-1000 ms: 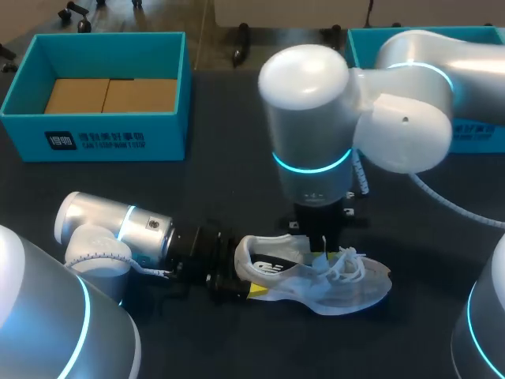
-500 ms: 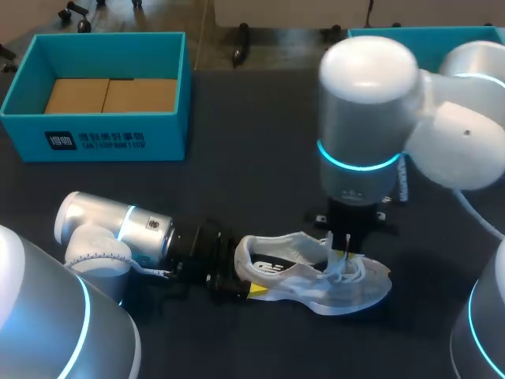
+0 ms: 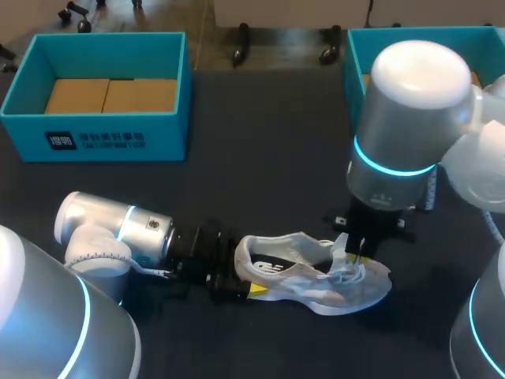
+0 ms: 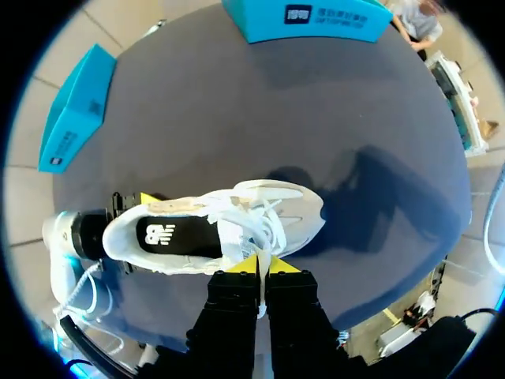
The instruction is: Take the shoe out of the shoebox, open the shoe tongue, remove and reinsert the insole, then place the shoe into the shoebox
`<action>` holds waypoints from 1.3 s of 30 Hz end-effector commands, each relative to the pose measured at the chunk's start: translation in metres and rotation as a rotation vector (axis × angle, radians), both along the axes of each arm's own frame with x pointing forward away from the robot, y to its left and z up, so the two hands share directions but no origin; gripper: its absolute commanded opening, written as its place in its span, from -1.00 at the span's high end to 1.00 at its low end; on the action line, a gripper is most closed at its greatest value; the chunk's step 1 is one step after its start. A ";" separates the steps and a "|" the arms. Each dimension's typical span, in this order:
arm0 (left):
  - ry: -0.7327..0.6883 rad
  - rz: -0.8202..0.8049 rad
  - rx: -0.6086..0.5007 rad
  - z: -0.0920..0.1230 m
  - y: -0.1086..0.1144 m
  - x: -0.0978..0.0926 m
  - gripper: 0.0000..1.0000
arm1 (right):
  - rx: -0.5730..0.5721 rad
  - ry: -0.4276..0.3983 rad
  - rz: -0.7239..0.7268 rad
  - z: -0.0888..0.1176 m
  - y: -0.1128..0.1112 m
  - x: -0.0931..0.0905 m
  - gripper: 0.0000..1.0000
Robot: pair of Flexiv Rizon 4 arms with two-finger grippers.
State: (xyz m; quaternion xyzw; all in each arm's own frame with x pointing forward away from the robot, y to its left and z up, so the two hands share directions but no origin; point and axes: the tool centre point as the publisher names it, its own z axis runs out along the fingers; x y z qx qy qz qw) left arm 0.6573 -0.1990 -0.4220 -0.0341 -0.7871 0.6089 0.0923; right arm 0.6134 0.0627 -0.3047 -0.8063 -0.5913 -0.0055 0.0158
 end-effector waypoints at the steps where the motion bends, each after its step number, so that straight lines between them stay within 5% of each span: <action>1: 0.000 -0.002 0.001 -0.003 0.001 0.003 1.00 | 0.149 0.019 0.048 -0.010 -0.020 0.007 1.00; 16: 0.000 -0.002 0.001 -0.003 0.001 0.003 1.00 | 0.338 -0.064 0.071 -0.027 -0.050 0.002 1.00; 34: 0.000 -0.002 0.001 -0.003 0.001 0.003 1.00 | 0.457 -0.056 0.161 -0.057 -0.044 0.008 1.00; 37: 0.000 -0.002 0.001 -0.003 0.001 0.003 1.00 | 0.451 -0.053 0.156 -0.054 -0.045 0.010 0.49; 39: 0.000 -0.002 0.001 -0.003 0.001 0.003 1.00 | 0.433 -0.062 0.149 -0.049 -0.048 0.010 -0.49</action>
